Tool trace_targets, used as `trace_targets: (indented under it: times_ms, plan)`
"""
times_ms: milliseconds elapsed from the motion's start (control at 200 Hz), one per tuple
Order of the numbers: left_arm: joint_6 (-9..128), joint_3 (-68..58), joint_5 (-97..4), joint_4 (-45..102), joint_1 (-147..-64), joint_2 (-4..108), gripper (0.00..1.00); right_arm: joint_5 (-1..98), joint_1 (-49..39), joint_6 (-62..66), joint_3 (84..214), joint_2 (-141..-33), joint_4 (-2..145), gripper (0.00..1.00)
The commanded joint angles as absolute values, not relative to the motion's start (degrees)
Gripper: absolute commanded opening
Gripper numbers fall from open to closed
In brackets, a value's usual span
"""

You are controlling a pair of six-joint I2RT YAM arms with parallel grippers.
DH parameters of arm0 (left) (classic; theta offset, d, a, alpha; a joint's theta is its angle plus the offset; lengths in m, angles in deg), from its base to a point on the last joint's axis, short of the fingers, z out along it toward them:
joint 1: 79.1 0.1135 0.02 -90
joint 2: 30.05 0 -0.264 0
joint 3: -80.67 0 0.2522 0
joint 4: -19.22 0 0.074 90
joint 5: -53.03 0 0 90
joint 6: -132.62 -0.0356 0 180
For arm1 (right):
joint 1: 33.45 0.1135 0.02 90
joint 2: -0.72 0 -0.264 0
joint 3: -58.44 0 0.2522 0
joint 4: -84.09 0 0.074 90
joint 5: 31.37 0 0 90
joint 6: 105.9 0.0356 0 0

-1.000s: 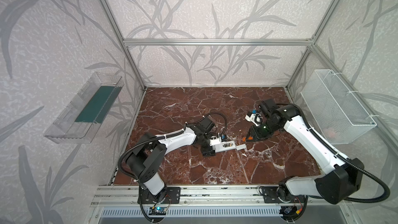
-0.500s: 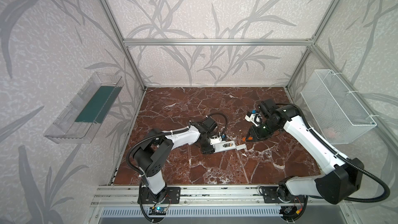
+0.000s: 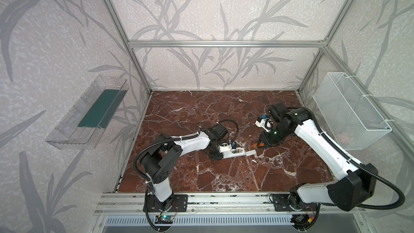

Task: Unload the batteries from the remote control
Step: 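Grasp the white remote with the left gripper while the right gripper positions the screwdriver, then lower the screwdriver tip into the battery compartment with the right gripper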

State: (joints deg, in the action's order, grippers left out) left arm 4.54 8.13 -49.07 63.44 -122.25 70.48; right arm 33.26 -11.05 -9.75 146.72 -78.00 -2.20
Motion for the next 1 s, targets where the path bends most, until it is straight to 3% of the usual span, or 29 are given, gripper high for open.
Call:
trace_targets:
  times_ms: [0,520,995]
  plan:
    - [1.54,7.5,-49.69,67.72,-122.6,71.38,0.43,33.75,-10.85,-10.75,148.32,-77.33,-5.6,0.0]
    - [-2.03,9.43,-50.68,68.18,-123.96,69.72,0.34,34.63,-10.18,-11.32,146.06,-79.92,-4.03,0.0]
    - [-1.68,9.34,-49.85,68.03,-124.14,70.47,0.33,34.72,-10.02,-11.23,143.5,-82.78,-1.56,0.0]
